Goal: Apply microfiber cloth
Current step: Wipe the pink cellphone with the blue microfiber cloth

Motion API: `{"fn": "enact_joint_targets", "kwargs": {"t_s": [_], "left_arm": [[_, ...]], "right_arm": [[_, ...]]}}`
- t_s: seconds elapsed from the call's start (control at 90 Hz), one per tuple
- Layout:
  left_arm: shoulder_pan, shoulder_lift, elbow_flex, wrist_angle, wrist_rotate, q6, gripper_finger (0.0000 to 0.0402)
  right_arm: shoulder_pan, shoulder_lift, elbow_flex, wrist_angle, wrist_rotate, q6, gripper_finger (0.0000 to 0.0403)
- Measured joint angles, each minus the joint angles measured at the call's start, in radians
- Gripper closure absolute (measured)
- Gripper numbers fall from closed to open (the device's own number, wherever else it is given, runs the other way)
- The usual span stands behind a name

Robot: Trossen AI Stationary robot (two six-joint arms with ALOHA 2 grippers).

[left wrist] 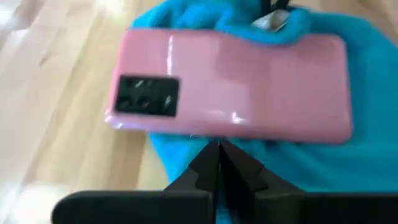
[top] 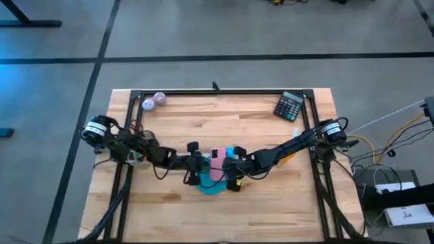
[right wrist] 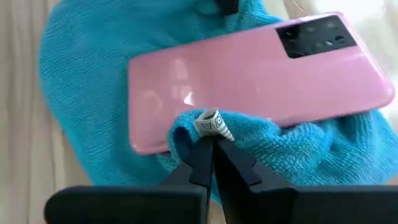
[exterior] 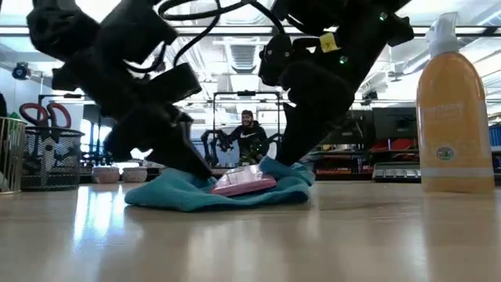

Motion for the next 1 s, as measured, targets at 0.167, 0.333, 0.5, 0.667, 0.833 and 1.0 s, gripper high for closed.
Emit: {"fn": "enact_joint_targets", "kwargs": {"t_s": [0.167, 0.333, 0.5, 0.667, 0.833, 1.0], "left_arm": [[0.003, -0.015, -0.017, 0.031, -0.141, -0.007, 0.0402], [0.005, -0.013, -0.048, 0.077, -0.169, -0.014, 0.0402], [0.01, 0.008, -0.056, 0.08, -0.169, -0.013, 0.0402], [0.016, 0.031, -0.056, 0.1, -0.17, -0.009, 0.0402], [0.02, 0.046, -0.055, 0.106, -0.17, -0.006, 0.0402], [0.02, 0.05, -0.055, 0.11, -0.163, -0.034, 0.0402]], "right_arm": [[0.02, 0.0, 0.0, 0.105, -0.143, -0.038, 0.0403], [0.053, 0.0, 0.002, 0.208, -0.244, -0.116, 0.0403], [0.055, -0.006, 0.049, 0.139, -0.263, -0.163, 0.0403], [0.03, -0.043, 0.101, -0.068, -0.195, -0.18, 0.0403], [0.022, -0.079, 0.147, -0.193, -0.189, -0.256, 0.0403], [0.009, -0.094, 0.167, -0.227, -0.121, -0.323, 0.0403]]}}
